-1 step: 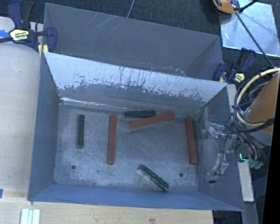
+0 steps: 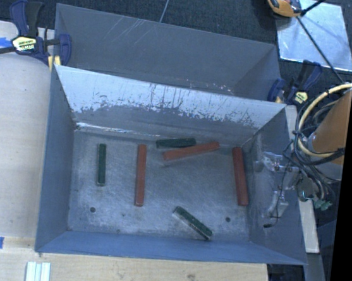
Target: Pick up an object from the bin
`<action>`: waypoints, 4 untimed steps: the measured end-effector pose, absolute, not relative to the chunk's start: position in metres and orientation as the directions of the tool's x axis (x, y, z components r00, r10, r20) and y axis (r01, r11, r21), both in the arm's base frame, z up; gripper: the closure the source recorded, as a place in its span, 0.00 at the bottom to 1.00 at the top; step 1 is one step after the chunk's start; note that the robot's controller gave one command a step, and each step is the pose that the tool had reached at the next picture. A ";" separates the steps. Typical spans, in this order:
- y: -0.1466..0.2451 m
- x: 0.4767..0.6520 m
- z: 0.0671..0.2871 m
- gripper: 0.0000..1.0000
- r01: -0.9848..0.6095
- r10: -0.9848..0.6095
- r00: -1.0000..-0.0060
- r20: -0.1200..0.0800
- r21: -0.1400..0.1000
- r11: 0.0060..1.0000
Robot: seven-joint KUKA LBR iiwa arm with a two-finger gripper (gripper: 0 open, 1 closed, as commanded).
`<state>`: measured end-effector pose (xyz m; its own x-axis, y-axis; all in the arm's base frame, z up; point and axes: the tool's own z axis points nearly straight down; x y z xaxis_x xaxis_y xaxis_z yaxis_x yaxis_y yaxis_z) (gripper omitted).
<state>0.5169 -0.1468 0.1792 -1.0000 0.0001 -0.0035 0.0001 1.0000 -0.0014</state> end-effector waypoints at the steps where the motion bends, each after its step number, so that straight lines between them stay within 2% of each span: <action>1: -0.146 0.509 0.137 0.00 -0.078 -0.078 -0.997 -0.008 -0.003 0.997; 2: -0.104 0.514 0.094 0.00 -0.024 -0.024 -1.000 -0.003 -0.002 1.000; 3: -0.076 0.515 0.084 0.00 -0.090 -0.090 -0.996 -0.001 0.002 0.996; 4: -0.048 0.507 0.086 0.00 -0.094 -0.094 -0.996 -0.001 -0.001 0.996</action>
Offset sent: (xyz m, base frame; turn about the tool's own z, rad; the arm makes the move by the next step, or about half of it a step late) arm 0.0014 0.0646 -0.0995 -0.0020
